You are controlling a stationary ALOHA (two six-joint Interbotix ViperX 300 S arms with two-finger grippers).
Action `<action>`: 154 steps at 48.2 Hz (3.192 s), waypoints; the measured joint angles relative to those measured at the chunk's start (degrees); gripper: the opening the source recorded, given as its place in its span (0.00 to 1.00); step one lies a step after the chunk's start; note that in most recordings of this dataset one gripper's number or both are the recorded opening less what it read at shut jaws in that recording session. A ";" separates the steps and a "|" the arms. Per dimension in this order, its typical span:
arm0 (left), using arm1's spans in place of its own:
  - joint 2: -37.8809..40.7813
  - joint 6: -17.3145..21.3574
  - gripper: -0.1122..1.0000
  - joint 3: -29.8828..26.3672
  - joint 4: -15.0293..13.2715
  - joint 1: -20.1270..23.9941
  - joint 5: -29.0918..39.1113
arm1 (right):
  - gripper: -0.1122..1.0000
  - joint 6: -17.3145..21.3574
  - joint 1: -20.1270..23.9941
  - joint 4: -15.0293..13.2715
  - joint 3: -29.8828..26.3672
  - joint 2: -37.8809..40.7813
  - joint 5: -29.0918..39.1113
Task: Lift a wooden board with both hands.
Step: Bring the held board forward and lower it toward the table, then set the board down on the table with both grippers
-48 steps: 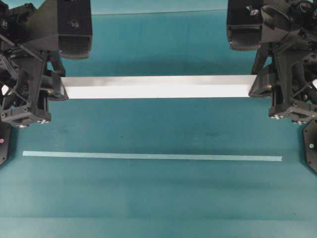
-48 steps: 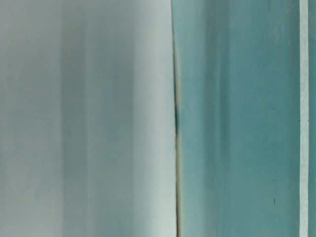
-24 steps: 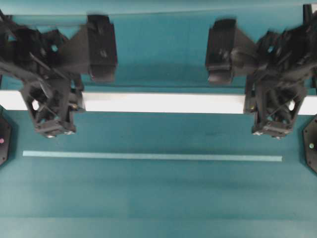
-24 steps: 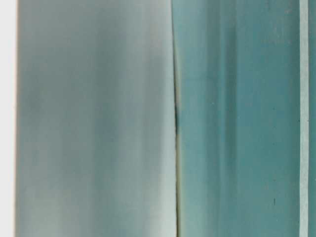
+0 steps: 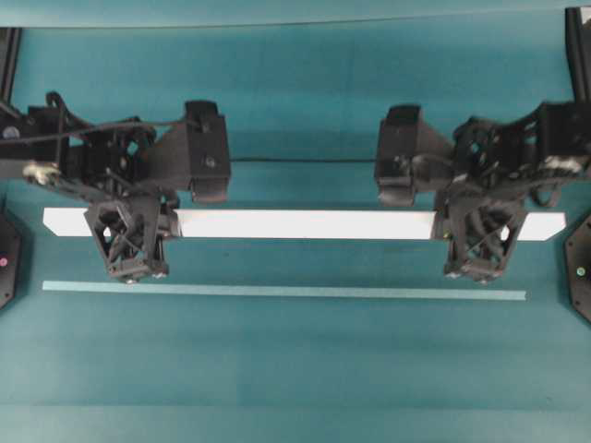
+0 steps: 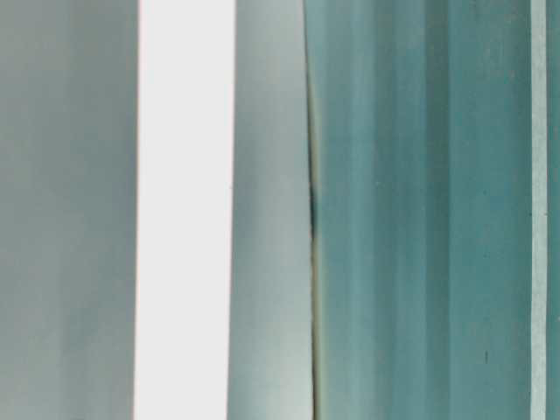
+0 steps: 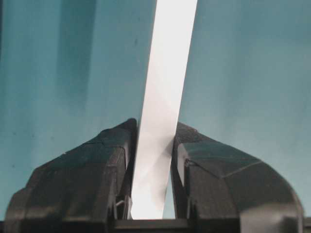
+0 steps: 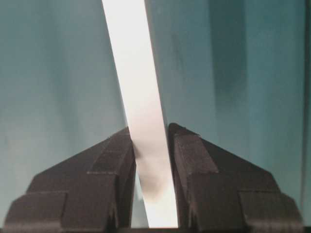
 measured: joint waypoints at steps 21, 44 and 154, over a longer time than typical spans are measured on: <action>3.60 -1.58 0.27 11.78 0.18 -0.35 -14.85 | 0.30 -2.64 0.26 -0.26 3.43 8.61 -7.91; 7.38 -1.93 0.27 16.70 0.18 -0.44 -21.80 | 0.30 -5.10 0.35 0.00 3.52 16.26 -12.13; 12.74 -3.60 0.27 23.55 0.35 -4.22 -40.17 | 0.30 -3.08 4.13 1.76 9.05 20.39 -23.73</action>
